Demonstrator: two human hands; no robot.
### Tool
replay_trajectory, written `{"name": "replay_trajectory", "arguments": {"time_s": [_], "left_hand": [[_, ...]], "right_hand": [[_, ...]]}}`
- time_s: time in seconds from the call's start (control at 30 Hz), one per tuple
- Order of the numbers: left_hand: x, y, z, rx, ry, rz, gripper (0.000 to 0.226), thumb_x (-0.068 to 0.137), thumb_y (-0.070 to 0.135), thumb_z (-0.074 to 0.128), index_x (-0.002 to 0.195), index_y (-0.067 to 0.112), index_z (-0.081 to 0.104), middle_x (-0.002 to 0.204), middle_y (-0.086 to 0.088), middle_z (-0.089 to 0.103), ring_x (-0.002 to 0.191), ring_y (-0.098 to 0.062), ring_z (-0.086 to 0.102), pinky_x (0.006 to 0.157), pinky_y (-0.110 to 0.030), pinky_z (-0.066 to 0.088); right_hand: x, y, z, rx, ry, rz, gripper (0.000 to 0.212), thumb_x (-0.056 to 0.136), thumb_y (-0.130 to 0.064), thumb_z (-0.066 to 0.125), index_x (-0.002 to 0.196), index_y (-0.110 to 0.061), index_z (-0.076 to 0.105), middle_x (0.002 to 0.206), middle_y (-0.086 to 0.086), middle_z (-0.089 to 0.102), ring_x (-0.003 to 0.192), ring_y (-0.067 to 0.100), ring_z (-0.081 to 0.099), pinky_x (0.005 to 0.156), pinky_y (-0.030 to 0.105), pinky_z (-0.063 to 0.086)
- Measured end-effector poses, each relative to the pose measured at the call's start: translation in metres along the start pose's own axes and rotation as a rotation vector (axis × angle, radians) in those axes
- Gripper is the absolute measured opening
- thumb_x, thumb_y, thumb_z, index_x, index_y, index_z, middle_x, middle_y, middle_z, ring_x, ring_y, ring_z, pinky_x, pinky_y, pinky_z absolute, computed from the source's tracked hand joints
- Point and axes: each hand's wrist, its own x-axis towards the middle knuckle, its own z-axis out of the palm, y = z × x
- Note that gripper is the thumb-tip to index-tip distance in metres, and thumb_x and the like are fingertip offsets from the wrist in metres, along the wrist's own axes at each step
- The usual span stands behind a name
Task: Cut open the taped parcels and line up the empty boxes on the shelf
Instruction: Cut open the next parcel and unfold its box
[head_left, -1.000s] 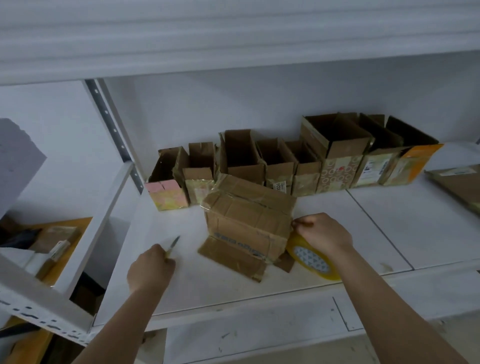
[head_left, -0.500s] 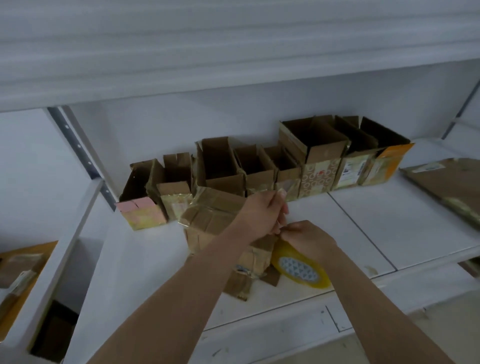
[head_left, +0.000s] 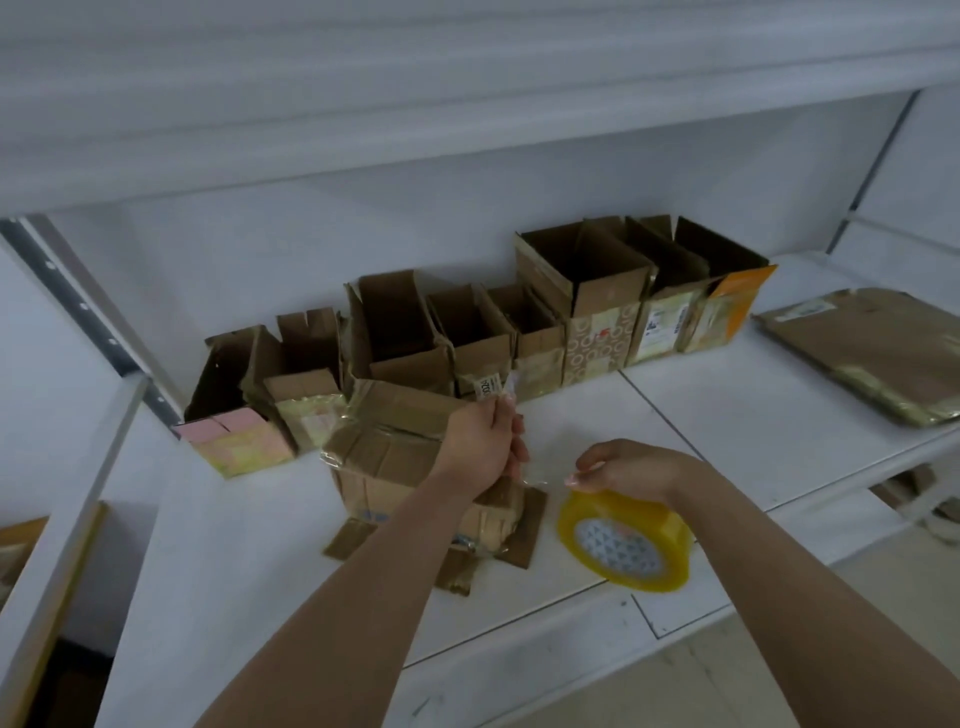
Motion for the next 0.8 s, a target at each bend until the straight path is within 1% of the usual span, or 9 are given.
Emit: {"name": "replay_trajectory", "arguments": {"time_s": [0.13,0.23,0.3,0.37,0.43,0.53,0.6,0.73,0.8], "left_hand": [[-0.006,0.004,0.002,0.023,-0.009,-0.001,0.041,0.106,0.035,0.034,0.084,0.006,0.054,0.059,-0.008,0.065,0.042,-0.015,0.054,0.049,-0.027,0.05],[-0.01,0.008,0.0,0.109,-0.075,0.044,0.04,0.106,0.033,0.034,0.083,0.008,0.055,0.061,-0.003,0.065,0.047,-0.012,0.057,0.055,-0.028,0.052],[-0.013,0.015,-0.002,0.252,-0.164,0.094,0.041,0.106,0.031,0.037,0.074,0.014,0.057,0.064,0.001,0.063,0.056,-0.011,0.058,0.066,-0.032,0.052],[-0.017,0.025,-0.003,0.477,-0.251,0.152,0.041,0.104,0.028,0.041,0.069,0.018,0.06,0.073,-0.001,0.061,0.07,-0.015,0.059,0.074,-0.031,0.047],[-0.02,0.035,-0.003,0.681,-0.326,0.192,0.039,0.103,0.027,0.042,0.073,0.014,0.064,0.079,-0.006,0.058,0.082,-0.022,0.059,0.074,-0.032,0.043],[-0.023,0.045,0.001,0.908,-0.391,0.175,0.041,0.104,0.029,0.037,0.08,0.007,0.062,0.084,-0.014,0.056,0.085,-0.028,0.056,0.069,-0.034,0.037],[-0.023,0.049,0.007,1.049,-0.413,0.128,0.042,0.105,0.03,0.033,0.089,0.003,0.062,0.1,-0.02,0.058,0.092,-0.031,0.056,0.069,-0.032,0.033],[-0.017,0.046,0.022,1.28,-0.407,0.062,0.035,0.103,0.029,0.034,0.087,0.006,0.055,0.114,-0.017,0.057,0.091,-0.026,0.054,0.073,-0.032,0.04],[-0.016,0.047,0.029,1.351,-0.392,0.023,0.033,0.102,0.029,0.036,0.106,0.005,0.059,0.123,-0.016,0.052,0.101,-0.028,0.055,0.078,-0.035,0.046]], "right_hand": [[-0.007,-0.004,-0.001,-0.198,-0.025,0.017,0.051,0.097,-0.049,0.053,0.138,-0.02,0.053,0.139,0.005,0.051,0.125,0.022,0.05,0.105,0.033,0.041],[-0.006,0.003,0.0,-0.104,0.011,-0.034,0.036,0.096,-0.047,0.056,0.122,-0.025,0.066,0.128,0.002,0.061,0.114,0.018,0.056,0.098,0.029,0.043],[-0.007,0.009,0.001,-0.021,0.04,-0.053,0.025,0.098,-0.04,0.056,0.111,-0.026,0.073,0.118,0.001,0.067,0.104,0.014,0.059,0.091,0.025,0.044],[-0.007,0.012,0.003,0.04,0.064,-0.064,0.022,0.099,-0.034,0.055,0.103,-0.026,0.076,0.113,0.002,0.07,0.102,0.014,0.061,0.093,0.026,0.047],[-0.006,0.013,0.005,0.089,0.074,-0.066,0.022,0.099,-0.031,0.056,0.103,-0.024,0.077,0.112,0.005,0.07,0.104,0.018,0.063,0.098,0.03,0.048],[-0.005,0.014,0.007,0.125,0.103,-0.055,0.021,0.096,-0.031,0.06,0.105,-0.022,0.077,0.113,0.005,0.069,0.106,0.02,0.062,0.096,0.03,0.048],[-0.003,0.013,0.009,0.134,0.13,-0.043,0.019,0.094,-0.033,0.062,0.102,-0.024,0.077,0.112,0.005,0.069,0.104,0.021,0.062,0.094,0.03,0.049],[0.003,0.01,0.017,0.052,0.205,0.031,0.022,0.086,-0.04,0.066,0.102,-0.026,0.072,0.11,0.002,0.066,0.106,0.023,0.061,0.098,0.04,0.047],[0.004,0.008,0.02,-0.007,0.239,0.06,0.028,0.085,-0.042,0.063,0.105,-0.024,0.069,0.107,0.002,0.066,0.101,0.023,0.062,0.095,0.039,0.048]]}}
